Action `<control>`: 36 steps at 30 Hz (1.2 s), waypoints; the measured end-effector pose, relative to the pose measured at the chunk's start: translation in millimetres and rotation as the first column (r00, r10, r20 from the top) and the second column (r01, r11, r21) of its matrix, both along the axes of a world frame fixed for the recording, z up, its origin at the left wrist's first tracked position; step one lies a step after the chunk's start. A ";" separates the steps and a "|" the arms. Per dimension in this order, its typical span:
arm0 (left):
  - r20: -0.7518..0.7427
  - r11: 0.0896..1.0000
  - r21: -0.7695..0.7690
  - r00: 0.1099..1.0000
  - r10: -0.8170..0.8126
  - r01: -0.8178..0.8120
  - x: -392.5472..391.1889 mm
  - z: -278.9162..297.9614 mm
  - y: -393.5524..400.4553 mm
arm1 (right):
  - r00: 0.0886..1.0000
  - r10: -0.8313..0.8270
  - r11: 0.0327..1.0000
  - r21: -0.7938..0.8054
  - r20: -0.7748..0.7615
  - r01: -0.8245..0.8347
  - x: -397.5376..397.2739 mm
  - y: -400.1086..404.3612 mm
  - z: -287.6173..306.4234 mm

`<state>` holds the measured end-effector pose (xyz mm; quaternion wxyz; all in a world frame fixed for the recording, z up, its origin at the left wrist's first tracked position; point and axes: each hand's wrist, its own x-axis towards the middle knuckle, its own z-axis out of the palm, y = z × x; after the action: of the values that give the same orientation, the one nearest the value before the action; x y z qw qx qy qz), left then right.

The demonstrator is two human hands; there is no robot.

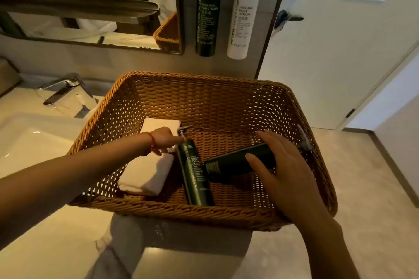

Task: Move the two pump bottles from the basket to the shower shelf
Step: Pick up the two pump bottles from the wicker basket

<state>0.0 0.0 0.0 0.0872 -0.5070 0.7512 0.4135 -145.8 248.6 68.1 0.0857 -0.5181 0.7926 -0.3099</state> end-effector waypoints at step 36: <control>-0.408 0.952 0.296 0.912 0.050 0.081 -65.5 -8.6 -18.9 | 0.836 -0.418 0.863 0.441 0.355 0.244 -26.3 -8.3 -24.2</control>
<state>-65.5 -18.9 -8.6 0.0083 -0.3831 0.6835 0.6213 -172.0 240.4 44.0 0.3044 -0.2598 0.8757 -0.2702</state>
